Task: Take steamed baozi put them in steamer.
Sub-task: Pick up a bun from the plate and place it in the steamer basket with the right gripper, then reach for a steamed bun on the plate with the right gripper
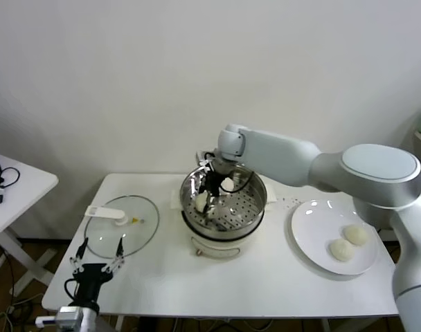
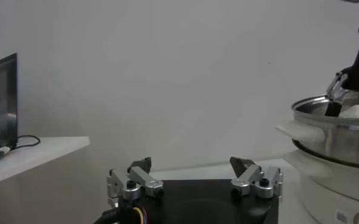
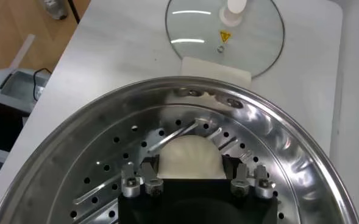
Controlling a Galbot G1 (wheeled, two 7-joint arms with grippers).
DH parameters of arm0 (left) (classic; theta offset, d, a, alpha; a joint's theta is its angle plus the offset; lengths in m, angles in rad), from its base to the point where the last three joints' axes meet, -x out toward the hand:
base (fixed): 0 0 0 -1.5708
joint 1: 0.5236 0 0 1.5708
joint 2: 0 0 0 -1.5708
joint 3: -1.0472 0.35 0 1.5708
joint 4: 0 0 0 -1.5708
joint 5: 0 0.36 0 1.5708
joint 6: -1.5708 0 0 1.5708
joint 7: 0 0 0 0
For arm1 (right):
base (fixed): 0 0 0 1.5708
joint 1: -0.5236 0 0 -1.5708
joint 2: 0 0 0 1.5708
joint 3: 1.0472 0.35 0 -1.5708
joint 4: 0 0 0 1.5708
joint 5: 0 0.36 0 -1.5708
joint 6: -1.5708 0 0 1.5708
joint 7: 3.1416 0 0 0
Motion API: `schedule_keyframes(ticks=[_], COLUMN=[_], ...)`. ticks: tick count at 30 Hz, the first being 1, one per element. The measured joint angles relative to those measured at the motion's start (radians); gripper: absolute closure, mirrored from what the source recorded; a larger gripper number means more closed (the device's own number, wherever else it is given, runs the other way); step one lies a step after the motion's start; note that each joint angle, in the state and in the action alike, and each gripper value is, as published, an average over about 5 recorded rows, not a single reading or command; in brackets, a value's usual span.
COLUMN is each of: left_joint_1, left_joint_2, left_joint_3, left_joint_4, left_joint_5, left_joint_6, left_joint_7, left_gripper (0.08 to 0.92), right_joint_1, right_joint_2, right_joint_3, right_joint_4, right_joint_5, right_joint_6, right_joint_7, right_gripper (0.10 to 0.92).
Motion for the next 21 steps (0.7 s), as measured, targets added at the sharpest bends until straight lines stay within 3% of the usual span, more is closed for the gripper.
schedule_keyframes(ticks=[4,13,21], left_joint_1=[0.000,0.001,-0.002], left_joint_2=[-0.001,-0.002,-0.001], left_joint_3=[0.000,0.000,0.006], left_joint_4=[0.002,0.004,0.005], left_joint_5=[0.000,0.001,0.002], left_joint_6=[-0.001,-0.004,-0.001], left_joint_7=[0.000,0.000,0.000], left_gripper=[0.177,0.177,0.177], right_joint_1=[0.003,0.047,0.167], right_joint_2=[-0.003,-0.040,-0.163], right_joint_3=[0.000,-0.009,-0.057], right_joint_4=[0.001,0.039,0.166], right_joint_5=[0.000,0.014,0.022], right_joint_6=[0.005,0.024,0.077], right_joint_7=[-0.001,-0.025,-0.063], right_gripper=[0.210,0.203,0.203])
